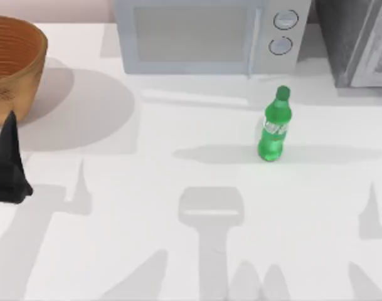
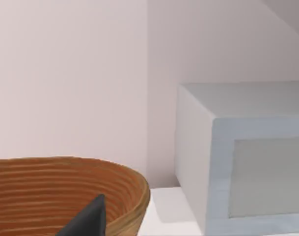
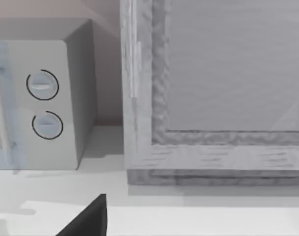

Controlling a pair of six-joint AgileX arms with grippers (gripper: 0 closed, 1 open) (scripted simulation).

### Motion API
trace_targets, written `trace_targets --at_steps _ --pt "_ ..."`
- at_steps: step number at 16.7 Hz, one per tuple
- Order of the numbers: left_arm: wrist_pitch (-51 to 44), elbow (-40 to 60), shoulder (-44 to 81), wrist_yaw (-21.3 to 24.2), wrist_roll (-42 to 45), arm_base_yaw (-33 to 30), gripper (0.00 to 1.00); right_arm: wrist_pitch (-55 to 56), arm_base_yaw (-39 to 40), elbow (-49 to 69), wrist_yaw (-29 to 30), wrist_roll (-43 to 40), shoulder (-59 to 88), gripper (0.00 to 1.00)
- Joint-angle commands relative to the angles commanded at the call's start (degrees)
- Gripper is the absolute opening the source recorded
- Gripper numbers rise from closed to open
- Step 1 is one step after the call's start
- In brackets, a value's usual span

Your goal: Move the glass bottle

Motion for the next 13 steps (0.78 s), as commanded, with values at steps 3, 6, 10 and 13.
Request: trace_targets --at_steps 3,6,10,13 --pt "11.91 5.34 17.87 0.49 0.18 -5.59 1.0 0.0 0.0 0.0 0.0 0.0 0.0 1.0" --pt "24.57 10.89 39.33 0.97 0.47 -11.64 1.0 0.0 0.0 0.0 0.0 0.0 0.0 1.0" --pt "41.2 18.04 66.6 1.55 0.8 -19.62 1.0 0.0 0.0 0.0 0.0 0.0 0.0 1.0" --pt "52.52 22.99 83.41 1.93 0.92 -24.98 1.0 0.0 0.0 0.0 0.0 0.0 0.0 1.0"
